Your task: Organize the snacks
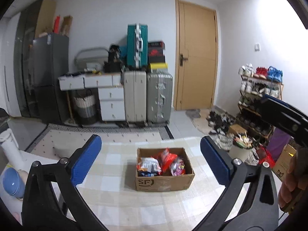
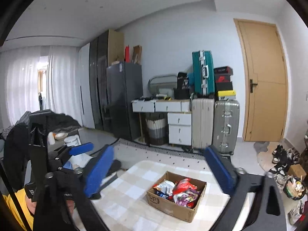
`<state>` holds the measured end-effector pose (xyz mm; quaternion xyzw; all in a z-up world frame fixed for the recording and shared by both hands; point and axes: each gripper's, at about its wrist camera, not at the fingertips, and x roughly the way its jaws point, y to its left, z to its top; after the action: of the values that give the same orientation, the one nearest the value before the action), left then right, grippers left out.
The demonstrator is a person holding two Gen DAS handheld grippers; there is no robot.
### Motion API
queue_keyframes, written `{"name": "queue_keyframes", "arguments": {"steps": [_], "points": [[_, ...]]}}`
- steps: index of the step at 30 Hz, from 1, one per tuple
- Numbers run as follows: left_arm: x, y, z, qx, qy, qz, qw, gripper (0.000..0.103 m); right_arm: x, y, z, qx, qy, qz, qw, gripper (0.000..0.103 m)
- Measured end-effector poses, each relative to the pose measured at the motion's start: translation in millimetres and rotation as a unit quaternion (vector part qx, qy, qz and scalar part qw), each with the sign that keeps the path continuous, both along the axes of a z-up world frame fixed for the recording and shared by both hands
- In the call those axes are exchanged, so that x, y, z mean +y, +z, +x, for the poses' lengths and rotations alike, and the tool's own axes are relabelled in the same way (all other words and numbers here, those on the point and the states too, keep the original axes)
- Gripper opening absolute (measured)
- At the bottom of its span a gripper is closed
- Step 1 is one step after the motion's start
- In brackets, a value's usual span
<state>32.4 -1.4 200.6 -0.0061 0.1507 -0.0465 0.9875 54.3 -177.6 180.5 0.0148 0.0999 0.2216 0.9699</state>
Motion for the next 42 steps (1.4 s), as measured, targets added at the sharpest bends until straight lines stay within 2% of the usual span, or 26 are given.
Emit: {"name": "queue_keyframes", "arguments": {"steps": [7, 12, 13, 17, 20, 24, 31, 33, 37, 42], "points": [[24, 21, -87, -0.033, 0.023, -0.005, 0.9992, 0.103, -9, 6, -45, -0.040, -0.007, -0.003, 0.999, 0.102], [35, 22, -148, -0.066, 0.052, 0.008, 0.9965, 0.103, -15, -8, -66, -0.056, -0.015, 0.000, 0.998, 0.102], [35, 23, -144, -0.070, 0.056, 0.012, 0.9959, 0.103, -15, -12, -70, -0.060, -0.017, -0.004, 0.998, 0.102], [41, 9, -170, -0.078, 0.075, 0.025, 0.9938, 0.103, -16, -25, -69, -0.064, -0.032, -0.028, 0.997, 0.102], [44, -5, -169, -0.076, 0.083, 0.028, 0.9932, 0.103, -18, -39, -61, -0.059, -0.038, -0.035, 0.997, 0.102], [46, -27, -141, -0.066, 0.089, 0.030, 0.9934, 0.103, -18, -66, -52, -0.061, -0.042, -0.043, 0.996, 0.102], [52, -86, -95, -0.036, 0.085, 0.023, 0.9955, 0.103, -15, -122, -31, -0.069, -0.052, -0.053, 0.995, 0.102], [53, -108, -81, -0.024, 0.085, 0.017, 0.9960, 0.103, -16, -143, -20, -0.059, -0.058, -0.051, 0.995, 0.102], [55, -154, -21, -0.006, 0.085, 0.014, 0.9963, 0.103, -19, -182, -3, -0.049, -0.076, -0.047, 0.995, 0.102], [53, -220, 17, 0.004, 0.084, 0.024, 0.9962, 0.103, -30, -230, 23, -0.022, -0.101, -0.013, 0.995, 0.102]]}}
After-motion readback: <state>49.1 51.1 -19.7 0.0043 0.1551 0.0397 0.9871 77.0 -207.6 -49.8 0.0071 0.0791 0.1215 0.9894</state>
